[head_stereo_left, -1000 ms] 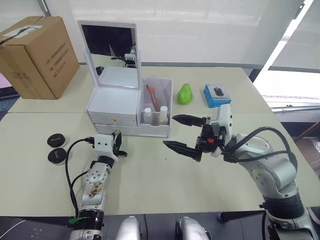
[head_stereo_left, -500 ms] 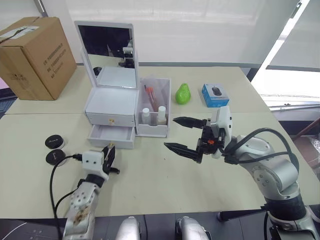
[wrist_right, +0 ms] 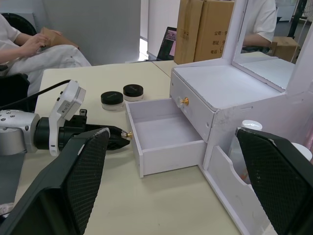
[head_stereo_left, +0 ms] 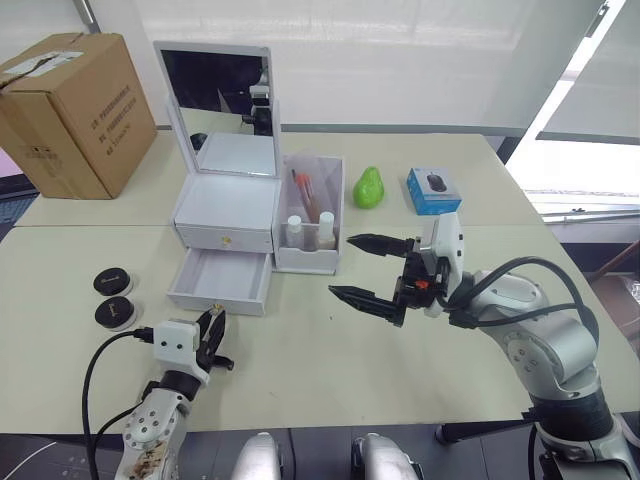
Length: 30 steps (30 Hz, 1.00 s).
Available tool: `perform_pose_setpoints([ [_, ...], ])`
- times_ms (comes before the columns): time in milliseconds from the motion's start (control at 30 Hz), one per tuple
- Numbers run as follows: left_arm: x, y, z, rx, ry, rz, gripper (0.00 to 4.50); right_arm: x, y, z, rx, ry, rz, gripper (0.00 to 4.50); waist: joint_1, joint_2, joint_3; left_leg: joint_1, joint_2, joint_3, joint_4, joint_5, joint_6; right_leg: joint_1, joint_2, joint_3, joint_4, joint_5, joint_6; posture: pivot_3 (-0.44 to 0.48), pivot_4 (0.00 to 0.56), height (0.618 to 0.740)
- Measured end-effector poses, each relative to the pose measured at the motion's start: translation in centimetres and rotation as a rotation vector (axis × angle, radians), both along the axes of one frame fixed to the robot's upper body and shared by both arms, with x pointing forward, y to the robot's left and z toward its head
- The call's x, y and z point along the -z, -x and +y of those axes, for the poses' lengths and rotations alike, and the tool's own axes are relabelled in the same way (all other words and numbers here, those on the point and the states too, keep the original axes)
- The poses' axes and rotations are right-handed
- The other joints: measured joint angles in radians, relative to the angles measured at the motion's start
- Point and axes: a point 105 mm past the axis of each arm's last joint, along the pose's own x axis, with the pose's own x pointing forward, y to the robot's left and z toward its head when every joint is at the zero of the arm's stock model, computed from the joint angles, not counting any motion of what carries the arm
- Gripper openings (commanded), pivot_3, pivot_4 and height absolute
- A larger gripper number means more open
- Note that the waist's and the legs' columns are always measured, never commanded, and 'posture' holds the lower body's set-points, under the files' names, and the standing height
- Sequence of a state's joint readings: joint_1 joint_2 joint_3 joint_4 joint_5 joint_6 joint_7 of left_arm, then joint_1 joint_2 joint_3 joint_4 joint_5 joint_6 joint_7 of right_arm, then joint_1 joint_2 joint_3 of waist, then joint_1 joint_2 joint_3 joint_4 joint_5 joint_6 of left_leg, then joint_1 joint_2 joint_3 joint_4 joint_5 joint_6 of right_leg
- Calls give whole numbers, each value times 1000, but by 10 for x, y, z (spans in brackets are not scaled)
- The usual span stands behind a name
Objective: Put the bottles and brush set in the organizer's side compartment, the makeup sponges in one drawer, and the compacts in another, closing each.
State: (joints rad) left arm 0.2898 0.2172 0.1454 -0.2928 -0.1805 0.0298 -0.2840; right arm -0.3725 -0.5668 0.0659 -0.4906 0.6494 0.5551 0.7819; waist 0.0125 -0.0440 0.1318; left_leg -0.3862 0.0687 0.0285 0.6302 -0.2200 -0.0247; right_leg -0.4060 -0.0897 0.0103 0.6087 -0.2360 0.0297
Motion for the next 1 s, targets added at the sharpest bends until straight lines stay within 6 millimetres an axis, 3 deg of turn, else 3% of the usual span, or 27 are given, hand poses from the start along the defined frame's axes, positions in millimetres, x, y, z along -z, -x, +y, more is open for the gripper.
perform_pose_setpoints([
  [300, -10, 14, 17, 24, -10, 7, 4472, 2, 0, -8, 35, -7, 11, 4500, 0, -1, 0, 0, 0, 0, -1, 0, 0, -1, 0, 0, 0, 0, -1, 0, 150, 722],
  [467, -29, 33, 66, 151, -76, 101, 4472, 11, 0, -47, 156, 18, 51, 4500, 5, 2, 2, -1, 0, 1, -3, -2, -3, -9, -2, -2, 0, -1, -1, 0, 150, 722],
  [500, -32, 36, 83, 171, -101, 150, 4472, 18, -1, -57, 193, 34, 66, 4500, 5, 1, 2, -2, 0, 1, -4, -2, -3, -11, -2, -2, 0, -2, -2, 0, 150, 722],
  [567, -37, 44, 136, 168, -138, 284, 4472, 32, -9, -93, 336, 50, 78, 4500, 6, -2, 2, -2, 1, 0, -4, -1, -2, -12, -1, -3, 1, -2, -3, 0, 150, 722],
  [633, -55, 51, 186, 93, -159, 332, 4472, 45, -15, -127, 469, 71, 77, 4500, 3, -2, 2, -3, 0, 1, -3, -1, -2, -13, -2, -3, 0, -2, -2, 0, 150, 722],
  [667, -64, 52, 200, 80, -163, 331, 4472, 51, -14, -139, 502, 87, 73, 4500, 3, -1, 3, -3, -1, 2, -3, -1, -2, -13, -4, -3, 0, -2, -2, 0, 150, 722],
  [833, -83, 51, 231, 44, -185, 311, 4472, 85, 1, -189, 603, 206, 117, 4500, 4, 1, 3, -3, 1, 7, -5, -2, -4, -14, -5, -3, 0, -2, -2, 0, 150, 722],
  [933, -86, 50, 241, 20, -177, 298, 4472, 91, 8, -220, 692, 226, 120, 4500, 0, 0, 3, -2, 2, 7, -6, -4, -6, -14, -5, -3, 1, -2, -2, 0, 150, 722],
  [1000, -86, 49, 241, 24, -181, 293, 4472, 90, 11, -230, 719, 228, 112, 4500, -2, 0, 3, -1, 2, 7, -6, -5, -8, -14, -4, -3, 1, -2, -2, 0, 150, 722],
])
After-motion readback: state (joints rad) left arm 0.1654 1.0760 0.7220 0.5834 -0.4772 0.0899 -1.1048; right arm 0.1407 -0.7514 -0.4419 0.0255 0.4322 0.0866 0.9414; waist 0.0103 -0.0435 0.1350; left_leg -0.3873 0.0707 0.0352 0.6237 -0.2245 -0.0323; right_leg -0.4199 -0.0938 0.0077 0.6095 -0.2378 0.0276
